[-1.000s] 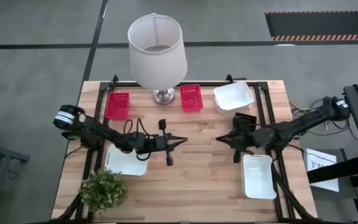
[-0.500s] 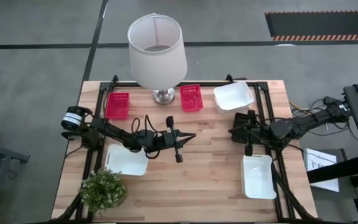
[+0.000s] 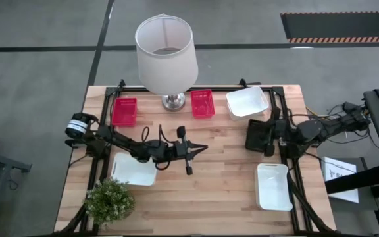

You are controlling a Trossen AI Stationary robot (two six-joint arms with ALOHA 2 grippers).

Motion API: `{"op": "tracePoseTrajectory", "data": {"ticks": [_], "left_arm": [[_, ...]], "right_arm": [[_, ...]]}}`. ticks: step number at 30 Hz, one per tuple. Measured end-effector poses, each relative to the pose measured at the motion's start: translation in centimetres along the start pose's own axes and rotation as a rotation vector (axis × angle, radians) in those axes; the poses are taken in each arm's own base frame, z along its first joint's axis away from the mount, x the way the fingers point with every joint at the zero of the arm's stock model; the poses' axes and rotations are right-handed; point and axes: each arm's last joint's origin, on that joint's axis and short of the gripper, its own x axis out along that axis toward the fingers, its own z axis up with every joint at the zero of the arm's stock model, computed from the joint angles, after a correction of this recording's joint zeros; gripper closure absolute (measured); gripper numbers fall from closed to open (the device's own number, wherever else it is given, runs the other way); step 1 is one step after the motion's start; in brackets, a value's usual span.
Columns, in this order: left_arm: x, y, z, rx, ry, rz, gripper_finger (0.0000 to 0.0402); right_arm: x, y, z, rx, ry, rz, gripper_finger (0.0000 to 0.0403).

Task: Stack baskets by color
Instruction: Stack the bottom right and white bin on top of the top white bin

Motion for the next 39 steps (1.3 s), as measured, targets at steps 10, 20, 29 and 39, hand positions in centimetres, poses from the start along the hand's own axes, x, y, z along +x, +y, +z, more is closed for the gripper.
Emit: {"op": "tracePoseTrajectory", "data": {"ticks": [10,20,29,39], "left_arm": [[0.0,0.0,-0.1,0.003,0.005,-0.001,0.0401],[0.0,-0.1,-0.5,0.028,0.047,-0.011,0.0401],[-0.6,0.0,0.5,0.212,0.051,-0.025,0.0401],[-0.9,0.3,0.9,0.292,0.083,-0.026,0.0401]], "right_arm": [[2.9,2.1,-0.2,0.059,0.314,0.035,0.0265],[4.8,3.5,-0.5,0.153,0.486,0.021,0.0263],[6.0,4.8,0.2,0.146,0.759,0.094,0.0264],[5.8,6.4,2.2,0.199,1.153,0.231,0.0264]]}}
